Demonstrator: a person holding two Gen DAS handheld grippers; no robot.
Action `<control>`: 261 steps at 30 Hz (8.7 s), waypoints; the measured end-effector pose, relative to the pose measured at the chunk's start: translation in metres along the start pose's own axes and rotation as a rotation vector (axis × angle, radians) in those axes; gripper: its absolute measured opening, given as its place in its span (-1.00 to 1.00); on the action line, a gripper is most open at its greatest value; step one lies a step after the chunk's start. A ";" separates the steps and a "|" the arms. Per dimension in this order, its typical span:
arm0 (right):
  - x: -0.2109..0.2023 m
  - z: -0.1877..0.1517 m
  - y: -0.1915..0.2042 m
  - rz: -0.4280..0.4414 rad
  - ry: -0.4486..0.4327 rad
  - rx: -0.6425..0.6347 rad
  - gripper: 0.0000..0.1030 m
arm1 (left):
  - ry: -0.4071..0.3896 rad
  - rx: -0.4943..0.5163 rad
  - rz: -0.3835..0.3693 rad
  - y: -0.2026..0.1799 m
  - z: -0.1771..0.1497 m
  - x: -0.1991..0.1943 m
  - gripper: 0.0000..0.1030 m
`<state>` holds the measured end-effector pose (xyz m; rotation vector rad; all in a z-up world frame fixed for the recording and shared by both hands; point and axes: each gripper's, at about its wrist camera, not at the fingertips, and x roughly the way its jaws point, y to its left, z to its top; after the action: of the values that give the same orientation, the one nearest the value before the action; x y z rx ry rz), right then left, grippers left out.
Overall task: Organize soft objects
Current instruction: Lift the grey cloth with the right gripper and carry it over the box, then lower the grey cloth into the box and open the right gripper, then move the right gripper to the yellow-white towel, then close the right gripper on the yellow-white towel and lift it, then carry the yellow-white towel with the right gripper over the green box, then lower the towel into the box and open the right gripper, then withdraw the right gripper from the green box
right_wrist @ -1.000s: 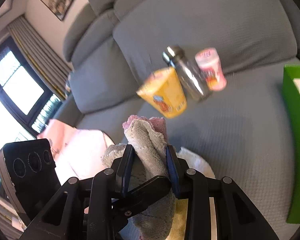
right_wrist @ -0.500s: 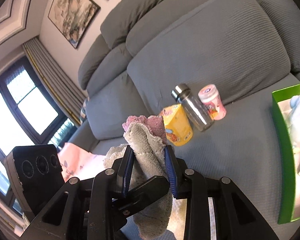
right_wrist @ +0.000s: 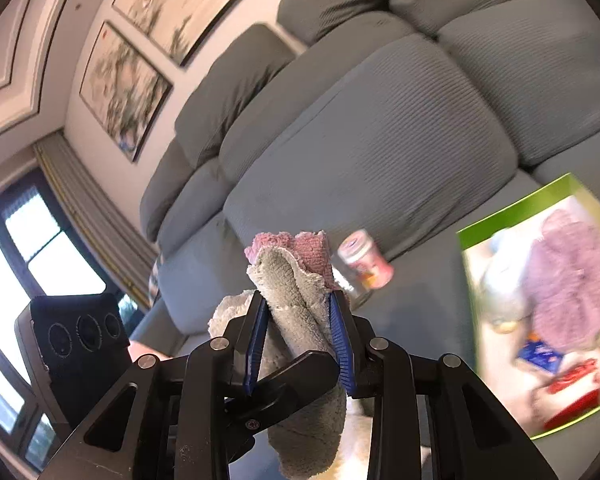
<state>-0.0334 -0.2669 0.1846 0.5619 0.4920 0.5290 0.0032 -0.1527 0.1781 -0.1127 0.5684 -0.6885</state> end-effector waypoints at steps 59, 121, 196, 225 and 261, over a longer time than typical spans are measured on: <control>-0.035 0.011 -0.056 -0.610 -0.029 0.048 0.62 | 0.230 -0.083 0.207 0.023 -0.028 0.028 0.66; 0.178 -0.134 0.007 -0.055 0.542 0.098 -0.36 | 0.243 -0.348 0.432 0.148 -0.123 -0.037 -0.48; -0.009 0.015 -0.140 -0.507 0.067 0.232 -0.36 | 0.319 -0.111 0.081 -0.016 -0.018 0.162 -0.44; 0.010 0.003 -0.176 -0.712 0.172 0.299 -0.35 | 0.518 -0.116 0.139 -0.010 -0.032 0.215 -0.35; -0.073 0.022 -0.070 -0.823 -0.152 0.046 0.84 | 0.147 -0.065 0.214 -0.021 0.007 0.074 0.98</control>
<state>-0.0527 -0.3685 0.1792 0.3922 0.5418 -0.3077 0.0417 -0.2163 0.1563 -0.0606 0.7324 -0.4722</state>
